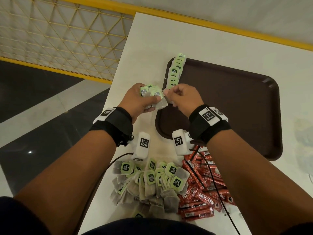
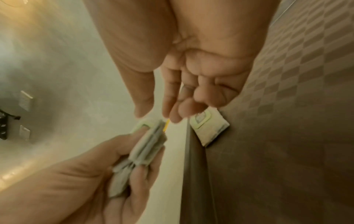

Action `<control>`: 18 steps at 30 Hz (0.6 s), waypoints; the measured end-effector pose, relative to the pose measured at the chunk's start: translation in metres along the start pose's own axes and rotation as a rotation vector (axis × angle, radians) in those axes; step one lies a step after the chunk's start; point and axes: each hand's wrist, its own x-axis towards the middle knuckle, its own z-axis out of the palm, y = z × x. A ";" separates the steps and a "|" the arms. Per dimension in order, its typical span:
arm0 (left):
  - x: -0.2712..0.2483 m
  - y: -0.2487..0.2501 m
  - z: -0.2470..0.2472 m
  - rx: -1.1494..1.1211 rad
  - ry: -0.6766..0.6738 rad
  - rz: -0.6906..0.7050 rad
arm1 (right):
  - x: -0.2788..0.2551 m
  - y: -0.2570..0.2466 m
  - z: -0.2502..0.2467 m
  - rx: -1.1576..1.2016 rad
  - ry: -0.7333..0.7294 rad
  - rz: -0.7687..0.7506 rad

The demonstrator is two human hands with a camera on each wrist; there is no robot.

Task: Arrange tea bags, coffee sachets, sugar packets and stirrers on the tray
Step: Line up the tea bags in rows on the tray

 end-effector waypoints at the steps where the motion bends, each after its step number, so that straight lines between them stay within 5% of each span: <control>1: 0.000 0.000 0.001 -0.004 0.002 0.000 | -0.005 -0.003 0.000 0.027 -0.072 0.004; 18: 0.000 -0.008 -0.006 -0.132 -0.011 -0.071 | -0.008 0.024 0.003 0.444 0.035 0.343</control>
